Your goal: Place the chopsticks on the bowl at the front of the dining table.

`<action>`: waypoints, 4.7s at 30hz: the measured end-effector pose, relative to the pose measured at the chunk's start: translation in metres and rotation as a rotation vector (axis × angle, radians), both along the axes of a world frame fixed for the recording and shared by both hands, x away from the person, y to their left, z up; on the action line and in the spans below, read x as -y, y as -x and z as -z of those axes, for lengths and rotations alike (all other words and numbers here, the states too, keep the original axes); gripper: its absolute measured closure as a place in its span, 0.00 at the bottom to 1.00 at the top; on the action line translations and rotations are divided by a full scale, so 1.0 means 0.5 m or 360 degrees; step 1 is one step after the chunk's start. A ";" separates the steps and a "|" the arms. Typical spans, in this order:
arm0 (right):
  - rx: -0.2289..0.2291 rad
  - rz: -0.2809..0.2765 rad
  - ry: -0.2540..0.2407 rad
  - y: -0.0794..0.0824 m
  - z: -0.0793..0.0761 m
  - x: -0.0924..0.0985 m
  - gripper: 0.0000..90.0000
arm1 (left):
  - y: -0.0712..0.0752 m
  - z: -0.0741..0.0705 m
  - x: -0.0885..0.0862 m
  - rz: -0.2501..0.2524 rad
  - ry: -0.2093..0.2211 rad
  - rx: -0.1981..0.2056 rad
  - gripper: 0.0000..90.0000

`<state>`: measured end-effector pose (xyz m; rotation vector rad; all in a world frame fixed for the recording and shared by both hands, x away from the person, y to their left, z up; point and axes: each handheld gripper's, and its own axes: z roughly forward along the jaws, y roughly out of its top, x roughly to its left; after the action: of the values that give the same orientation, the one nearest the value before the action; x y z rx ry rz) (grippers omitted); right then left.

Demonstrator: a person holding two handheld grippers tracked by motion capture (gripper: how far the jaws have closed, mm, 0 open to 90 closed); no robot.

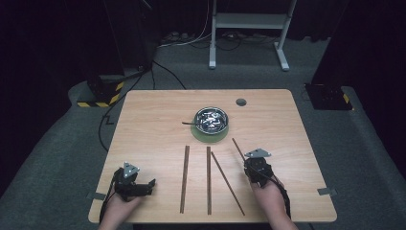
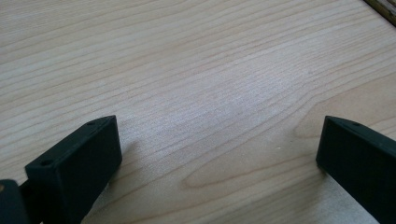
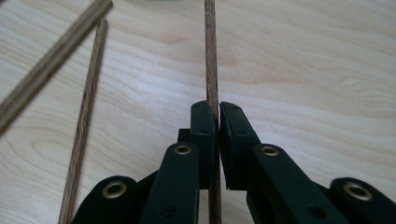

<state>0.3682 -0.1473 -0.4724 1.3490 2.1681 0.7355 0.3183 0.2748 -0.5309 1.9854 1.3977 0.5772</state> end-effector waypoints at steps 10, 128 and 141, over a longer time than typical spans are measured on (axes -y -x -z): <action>0.0056 -0.0023 -0.0051 -0.039 -0.037 -0.030 0.94 | 0.000 0.000 0.000 -0.0002 -0.0003 0.0001 0.00; 0.0049 -0.0085 -0.0089 -0.266 -0.067 -0.227 0.66 | -0.001 0.000 0.001 0.0030 0.0002 0.0000 0.00; 0.0056 -0.0107 -0.0162 -0.161 -0.072 -0.135 0.60 | -0.001 0.000 0.001 0.0038 0.0002 0.0000 0.00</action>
<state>0.4486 -0.0798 -0.4366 1.3078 2.1839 0.8999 0.3189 0.2740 -0.5309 1.9982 1.3719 0.5653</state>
